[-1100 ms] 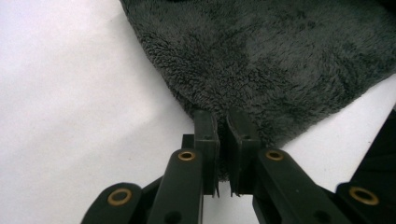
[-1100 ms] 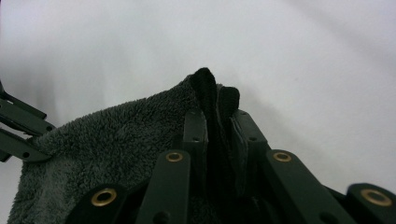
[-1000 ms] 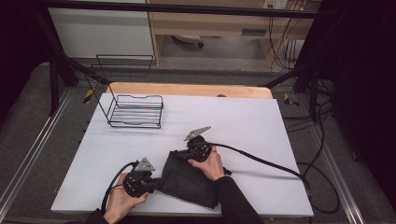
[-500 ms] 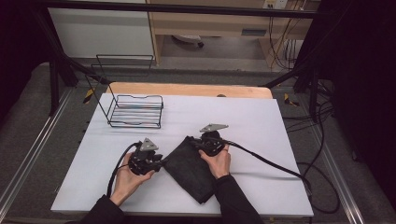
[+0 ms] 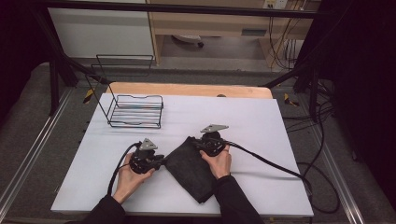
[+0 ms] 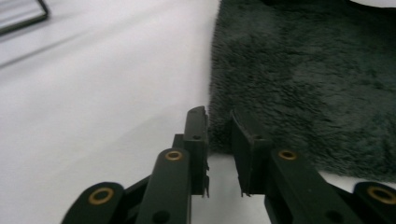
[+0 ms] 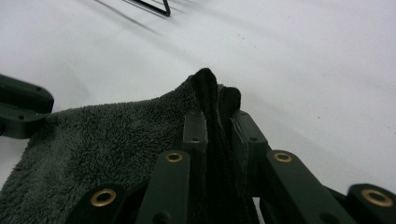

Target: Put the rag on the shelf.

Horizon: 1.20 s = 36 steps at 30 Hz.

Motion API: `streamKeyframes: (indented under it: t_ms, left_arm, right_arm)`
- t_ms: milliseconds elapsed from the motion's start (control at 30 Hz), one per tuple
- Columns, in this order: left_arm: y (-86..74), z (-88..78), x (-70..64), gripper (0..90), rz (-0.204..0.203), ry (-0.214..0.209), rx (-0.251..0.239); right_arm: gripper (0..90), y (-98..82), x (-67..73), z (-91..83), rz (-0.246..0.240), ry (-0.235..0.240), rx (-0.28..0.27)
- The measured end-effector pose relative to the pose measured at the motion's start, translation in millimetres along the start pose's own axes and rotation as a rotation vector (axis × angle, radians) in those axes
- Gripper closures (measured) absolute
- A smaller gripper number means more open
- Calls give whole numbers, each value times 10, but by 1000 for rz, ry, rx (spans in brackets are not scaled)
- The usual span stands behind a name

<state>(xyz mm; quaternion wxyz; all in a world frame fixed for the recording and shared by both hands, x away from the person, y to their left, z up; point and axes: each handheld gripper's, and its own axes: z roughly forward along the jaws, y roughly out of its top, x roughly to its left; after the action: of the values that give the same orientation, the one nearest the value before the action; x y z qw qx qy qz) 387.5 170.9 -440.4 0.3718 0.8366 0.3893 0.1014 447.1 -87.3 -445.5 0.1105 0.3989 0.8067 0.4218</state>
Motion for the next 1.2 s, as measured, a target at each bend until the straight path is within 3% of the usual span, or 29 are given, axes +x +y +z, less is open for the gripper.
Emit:
streamKeyframes:
  t_ms: [267, 400, 500, 667, 733, 800, 900, 933, 967, 1000, 1033, 1100, 1200]
  left_arm:
    - [22, 36, -51, 862, 28, 26, 33]
    - [150, -5, -52, 871, 55, 65, 36]
    - [247, -5, -21, 873, 55, 78, 26]
    - [455, 182, 61, 872, 29, 122, 26]
    - [486, 274, 97, 870, 6, 125, 13]
    - [485, 339, 112, 867, -23, 123, 10]
    - [458, 329, 75, 829, -6, 151, 18]
    - [446, 295, 63, 719, -1, 152, 6]
    - [433, 250, 50, 663, -4, 145, -9]
    - [420, 197, 34, 663, -5, 141, -19]
    - [403, 146, 16, 595, -7, 134, -29]
    - [364, 59, -20, 533, -14, 104, -28]
    - [288, -25, -113, 445, 14, 75, -17]
  right_arm:
    - [782, -6, -7, 19, 1, 0, 10]
    - [783, 4, -2, -13, -14, -10, -7]
    - [783, 19, -24, -25, -8, -45, -16]
    - [783, 20, -96, -68, 29, -102, -47]
    - [780, -13, -157, -115, 66, -141, -73]
    - [777, -26, -176, -120, 72, -148, -75]
    - [741, -55, -218, -105, 79, -148, -68]
    - [715, -53, -222, -104, 72, -149, -68]
    - [648, -38, -232, -137, 39, -151, -71]
    - [648, -38, -232, -137, 39, -151, -71]
    - [570, -13, -247, -224, 14, -148, -84]
    - [493, 5, -264, -347, 9, -130, -97]
    - [379, -12, -294, -544, -17, -114, -103]
